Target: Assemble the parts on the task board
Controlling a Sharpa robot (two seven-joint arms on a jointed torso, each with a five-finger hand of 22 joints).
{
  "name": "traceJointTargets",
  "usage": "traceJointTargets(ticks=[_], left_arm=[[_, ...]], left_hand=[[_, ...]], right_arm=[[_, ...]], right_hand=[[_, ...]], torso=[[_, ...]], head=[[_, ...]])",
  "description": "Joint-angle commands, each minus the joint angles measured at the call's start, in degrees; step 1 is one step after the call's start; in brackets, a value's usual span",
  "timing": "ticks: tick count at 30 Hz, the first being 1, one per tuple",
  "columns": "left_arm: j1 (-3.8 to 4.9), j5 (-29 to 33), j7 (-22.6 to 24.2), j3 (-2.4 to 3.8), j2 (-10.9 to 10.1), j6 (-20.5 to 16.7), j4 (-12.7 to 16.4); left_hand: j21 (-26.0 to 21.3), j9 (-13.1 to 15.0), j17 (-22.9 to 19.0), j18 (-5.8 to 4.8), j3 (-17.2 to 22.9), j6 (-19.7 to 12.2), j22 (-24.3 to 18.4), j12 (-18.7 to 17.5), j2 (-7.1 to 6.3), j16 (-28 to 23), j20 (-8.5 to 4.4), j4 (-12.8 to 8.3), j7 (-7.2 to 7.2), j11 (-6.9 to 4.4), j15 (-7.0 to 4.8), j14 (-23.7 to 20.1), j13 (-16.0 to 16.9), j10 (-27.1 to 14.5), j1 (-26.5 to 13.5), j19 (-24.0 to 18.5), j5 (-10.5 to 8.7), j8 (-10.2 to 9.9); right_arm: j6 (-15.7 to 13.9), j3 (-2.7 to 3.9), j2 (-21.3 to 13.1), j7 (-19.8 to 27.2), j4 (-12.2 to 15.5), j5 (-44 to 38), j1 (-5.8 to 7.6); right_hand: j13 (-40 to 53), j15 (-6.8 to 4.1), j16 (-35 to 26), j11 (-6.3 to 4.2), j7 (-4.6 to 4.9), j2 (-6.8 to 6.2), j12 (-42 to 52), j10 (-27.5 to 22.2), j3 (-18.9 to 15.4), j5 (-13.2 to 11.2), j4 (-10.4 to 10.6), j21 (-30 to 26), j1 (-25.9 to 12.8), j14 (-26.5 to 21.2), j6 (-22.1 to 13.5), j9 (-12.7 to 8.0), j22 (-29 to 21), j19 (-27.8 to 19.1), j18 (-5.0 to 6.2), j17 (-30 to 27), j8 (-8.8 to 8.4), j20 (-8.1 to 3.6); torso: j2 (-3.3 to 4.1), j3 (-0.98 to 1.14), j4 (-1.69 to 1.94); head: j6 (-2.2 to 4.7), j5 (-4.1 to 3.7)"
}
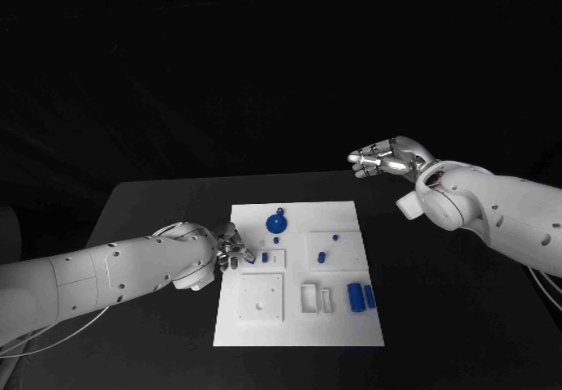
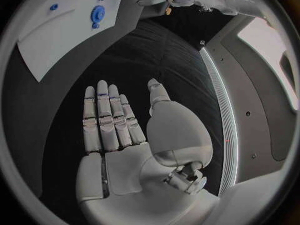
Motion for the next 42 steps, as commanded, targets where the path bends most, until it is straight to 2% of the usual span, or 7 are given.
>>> traceJointTargets(ticks=[1,8,12,18,30,42], left_arm=[[-0.33,0.84,0.79,-0.19,0.11,-2.28,0.28],[-0.36,1.41,0.27,-0.19,0.12,-2.67,0.30],[-0.36,1.51,-0.25,-0.20,0.14,-2.12,0.26],[-0.37,1.55,-0.62,-0.20,0.14,-1.76,0.25],[-0.37,1.32,-1.51,-0.20,0.11,-0.73,-0.04],[-0.37,0.22,-2.27,-0.19,-0.07,-0.05,-0.33]], left_hand=[[0.25,-0.08,0.13,0.20,0.29,14.48,1.16,0.32,0.28,0.35,0.11,-0.47,-6.34,-2.31,-0.32,0.06,0.08,0.96,-0.82,-0.27,0.66,0.05],[0.52,-0.01,0.17,0.19,0.94,14.46,1.15,0.29,0.88,0.42,0.06,-1.09,-6.35,-2.34,-0.36,0.04,0.11,0.96,-1.88,-0.35,0.52,0.05],[0.52,0.00,0.23,0.19,0.96,14.47,1.15,0.30,0.91,0.45,0.06,-1.09,-6.35,-2.35,-0.36,0.05,0.12,0.97,-1.88,-0.34,0.52,0.05],[0.60,0.02,0.17,0.21,1.01,14.44,1.14,0.31,1.06,0.44,0.06,-1.23,-6.35,-2.36,-0.37,0.02,0.14,0.96,-2.02,-0.38,0.49,0.04],[0.69,0.06,0.24,0.20,1.04,14.38,1.14,0.29,1.20,0.49,0.03,-1.40,-6.35,-2.43,-0.39,0.02,0.15,0.96,-2.08,-0.43,0.17,0.04],[0.78,0.08,0.43,0.20,1.10,14.37,1.15,0.25,1.26,0.60,0.01,-1.62,-6.36,-2.47,-0.42,0.05,0.16,0.96,-1.99,-0.47,0.28,0.04]], right_arm=[[0.97,0.03,0.04,0.47,0.01,0.03,-0.06],[0.95,0.03,0.07,0.45,-0.08,0.03,-0.11],[0.95,0.03,0.06,0.43,-0.06,0.03,-0.13],[0.94,0.03,0.06,0.42,-0.09,0.02,-0.15],[1.00,0.03,0.07,0.43,-0.13,0.02,-0.19],[1.03,0.03,0.03,0.44,-0.14,0.02,-0.23]], right_hand=[[-0.05,-0.10,-0.29,-0.08,0.14,0.12,-0.18,-0.49,-0.02,0.21,0.28,-0.02,-0.18,-0.43,-0.24,-0.09,-0.09,-0.50,-0.43,-0.09,-0.05,0.04],[-0.05,-0.10,-0.29,-0.08,0.14,0.12,-0.18,-0.49,-0.02,0.21,0.28,-0.02,-0.18,-0.43,-0.24,-0.09,-0.09,-0.50,-0.43,-0.09,-0.05,0.04],[-0.05,-0.10,-0.29,-0.08,0.14,0.12,-0.18,-0.49,-0.02,0.21,0.28,-0.02,-0.18,-0.43,-0.24,-0.09,-0.09,-0.50,-0.43,-0.09,-0.05,0.04],[-0.05,-0.10,-0.29,-0.08,0.14,0.12,-0.18,-0.49,-0.02,0.21,0.28,-0.02,-0.18,-0.43,-0.24,-0.09,-0.09,-0.50,-0.43,-0.09,-0.05,0.04],[-0.05,-0.09,-0.30,-0.08,0.14,0.13,-0.18,-0.50,-0.08,0.22,0.32,-0.02,-0.18,-0.45,-0.14,-0.08,-0.09,-0.51,-0.43,-0.08,-0.04,0.03],[-0.05,-0.09,-0.30,-0.08,0.14,0.15,-0.17,-0.51,-0.09,0.25,0.31,-0.02,-0.17,-0.45,-0.12,-0.08,-0.09,-0.51,-0.43,-0.08,-0.03,0.03]], torso=[[0.01,0.03,0.00],[-0.05,0.01,-0.05],[0.02,0.06,-0.06],[0.01,0.00,-0.07],[-0.01,0.04,-0.04],[0.03,0.05,-0.09]], head=[[-0.01,0.10],[0.07,0.23],[-0.03,0.22],[0.02,0.20],[-0.26,0.26],[-0.21,0.09]])
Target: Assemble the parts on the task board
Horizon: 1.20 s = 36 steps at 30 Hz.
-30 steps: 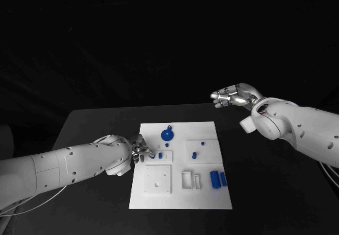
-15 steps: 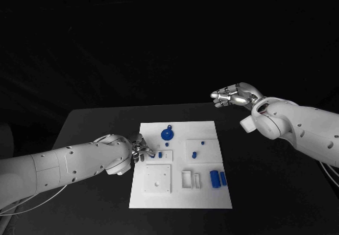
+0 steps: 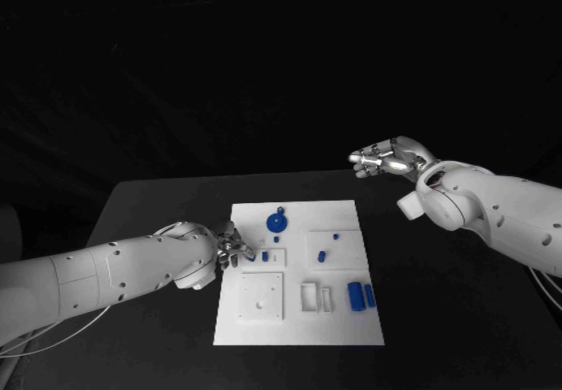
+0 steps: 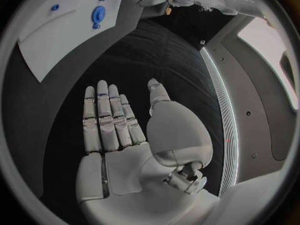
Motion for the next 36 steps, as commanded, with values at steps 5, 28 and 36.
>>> traceJointTargets(ticks=[5,28,36], left_arm=[[-0.25,-0.83,-1.61,-0.22,-0.23,1.54,-0.30],[-0.25,-1.01,-1.38,-0.22,-0.36,3.45,-0.07],[-0.25,-0.98,-1.43,-0.22,-0.35,4.39,-0.03]], left_hand=[[0.42,-0.03,0.21,0.19,0.31,14.39,1.13,0.30,0.63,0.42,0.00,-0.35,-6.37,-2.29,-0.42,-0.19,0.10,0.76,0.26,-0.49,0.07,-0.01],[0.25,-0.35,0.46,-0.04,-2.18,14.76,1.06,0.69,-0.57,0.56,0.03,2.44,-6.54,-2.21,-0.37,-0.18,0.67,0.75,0.01,-0.56,-2.54,0.02],[0.14,-0.28,1.66,-0.10,-3.24,15.31,1.09,1.84,-1.32,1.42,0.06,3.97,-6.76,-2.35,-0.39,-0.03,1.29,0.74,0.69,-0.44,-3.56,0.24]], right_arm=[[0.87,0.03,0.00,0.47,0.03,-0.01,-0.05],[0.89,0.03,-0.01,0.42,0.11,-0.01,-0.06],[0.90,0.03,-0.02,0.40,0.11,-0.01,-0.06]], right_hand=[[-0.05,-0.09,-0.30,-0.08,0.14,0.14,-0.18,-0.50,-0.09,0.26,0.31,-0.02,-0.17,-0.45,-0.12,-0.08,-0.09,-0.51,-0.43,-0.08,-0.03,0.03],[-0.05,-0.09,-0.30,-0.08,0.14,0.14,-0.18,-0.50,-0.09,0.26,0.31,-0.02,-0.17,-0.45,-0.12,-0.08,-0.09,-0.51,-0.43,-0.08,-0.03,0.03],[-0.05,-0.09,-0.30,-0.08,0.14,0.14,-0.18,-0.50,-0.09,0.26,0.31,-0.02,-0.17,-0.45,-0.12,-0.08,-0.09,-0.51,-0.43,-0.08,-0.03,0.03]], torso=[[-0.01,0.01,0.00],[0.02,0.05,-0.06],[0.01,0.03,0.00]], head=[[-0.06,-0.01],[-0.26,-0.03],[-0.36,-0.10]])
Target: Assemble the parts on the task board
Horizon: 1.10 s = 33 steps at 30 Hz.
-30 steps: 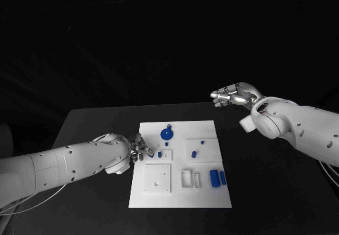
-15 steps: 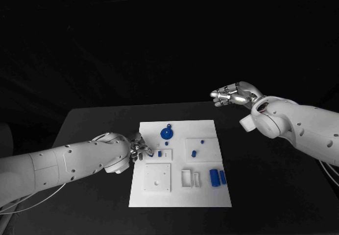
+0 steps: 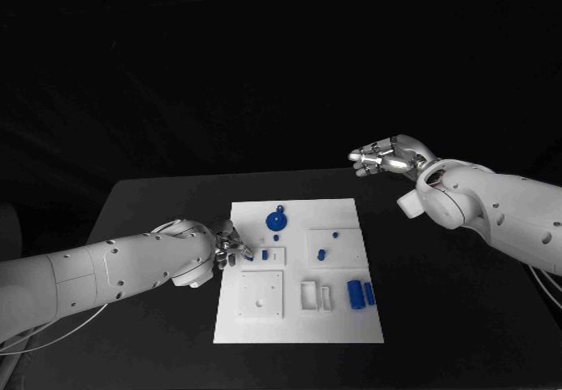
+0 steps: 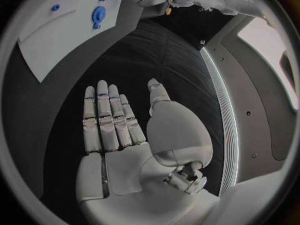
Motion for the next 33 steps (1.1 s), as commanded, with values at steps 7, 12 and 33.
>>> traceJointTargets(ticks=[7,12,33], left_arm=[[-0.34,-0.16,-1.19,-0.27,0.06,3.50,0.05],[-0.34,-0.21,-1.23,-0.27,0.08,3.53,0.05],[-0.34,-0.68,-0.62,-0.26,0.41,0.00,-0.38]], left_hand=[[-0.04,0.49,0.63,-0.07,-0.75,13.91,1.11,0.81,-0.05,0.65,-0.08,1.09,-5.48,-2.37,-0.23,0.14,0.26,0.73,0.93,-0.20,-2.53,0.39],[-0.02,0.53,0.66,-0.02,-0.51,13.92,1.12,0.85,0.33,0.67,-0.05,1.06,-5.46,-2.37,-0.22,0.15,0.29,0.73,1.34,-0.20,-2.22,0.41],[0.22,0.58,0.70,0.21,0.88,13.88,1.14,0.78,1.01,0.69,0.00,-0.28,-5.40,-2.42,-0.25,0.14,0.26,0.73,1.98,-0.21,-0.66,0.40]], right_arm=[[0.86,0.03,0.02,0.40,0.11,-0.02,-0.03],[0.86,0.03,0.01,0.41,0.10,-0.02,-0.03],[0.86,0.03,0.10,0.50,-0.05,-0.02,-0.05]], right_hand=[[-0.04,-0.09,-0.29,-0.08,0.14,0.18,-0.17,-0.50,-0.06,0.34,0.27,-0.03,-0.15,-0.46,-0.17,-0.08,-0.09,-0.52,-0.43,-0.08,-0.04,0.04],[-0.05,-0.08,-0.29,-0.08,0.14,0.26,-0.18,-0.50,0.00,0.41,0.28,-0.03,-0.13,-0.47,-0.16,-0.08,-0.09,-0.52,-0.43,-0.09,-0.03,0.04],[-0.05,-0.08,-0.29,-0.08,0.14,0.26,-0.18,-0.50,0.00,0.41,0.28,-0.03,-0.13,-0.47,-0.16,-0.08,-0.09,-0.52,-0.43,-0.09,-0.03,0.04]], torso=[[-0.04,0.00,0.04],[-0.03,0.00,-0.02],[-0.03,-0.01,0.00]], head=[[-0.14,-0.01],[-0.02,0.02],[0.12,-0.07]])
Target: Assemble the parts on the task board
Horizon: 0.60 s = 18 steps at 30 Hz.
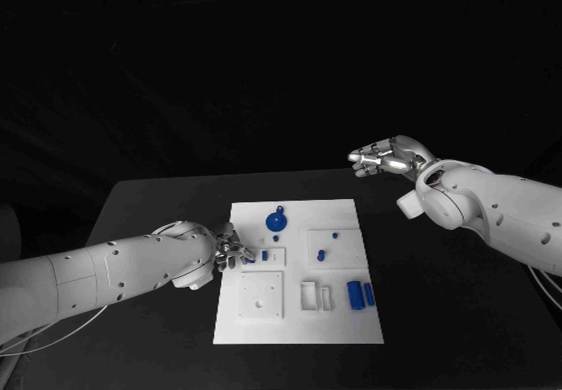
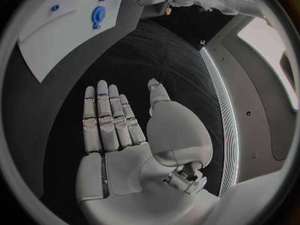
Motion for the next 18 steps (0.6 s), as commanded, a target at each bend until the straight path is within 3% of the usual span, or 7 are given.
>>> traceJointTargets(ticks=[1,18], left_arm=[[-0.23,-0.52,-0.31,-0.16,0.15,-0.87,-0.34],[-0.22,-1.15,-0.36,-0.15,0.29,-0.11,-1.07]], left_hand=[[0.24,0.10,0.11,0.22,0.96,7.82,1.11,0.23,1.36,0.25,0.00,-0.92,-5.09,-2.37,-0.25,0.07,0.04,0.80,1.75,-0.22,0.38,0.20],[0.51,0.08,0.32,0.26,1.63,7.82,1.13,0.17,1.05,0.37,-0.02,-2.25,-5.08,-2.48,-0.28,0.06,0.07,0.79,2.06,-0.34,1.43,0.20]], right_arm=[[0.83,0.03,0.04,0.50,0.00,-0.03,-0.03],[0.86,0.03,0.07,0.46,-0.11,-0.05,-0.10]], right_hand=[[-0.05,-0.08,-0.29,-0.08,0.14,0.26,-0.18,-0.50,0.00,0.19,0.28,-0.03,-0.13,-0.47,-0.16,-0.08,-0.09,-0.53,-0.43,-0.09,-0.03,0.04],[-0.05,-0.09,-0.29,-0.07,0.15,0.21,-0.18,-0.52,0.10,0.23,0.40,-0.02,-0.24,-0.47,-0.23,-0.08,-0.09,-0.53,-0.43,-0.09,-0.04,0.04]], torso=[[0.01,0.01,-0.03],[0.00,-0.01,0.05]], head=[[0.02,0.01],[-0.22,-0.11]])
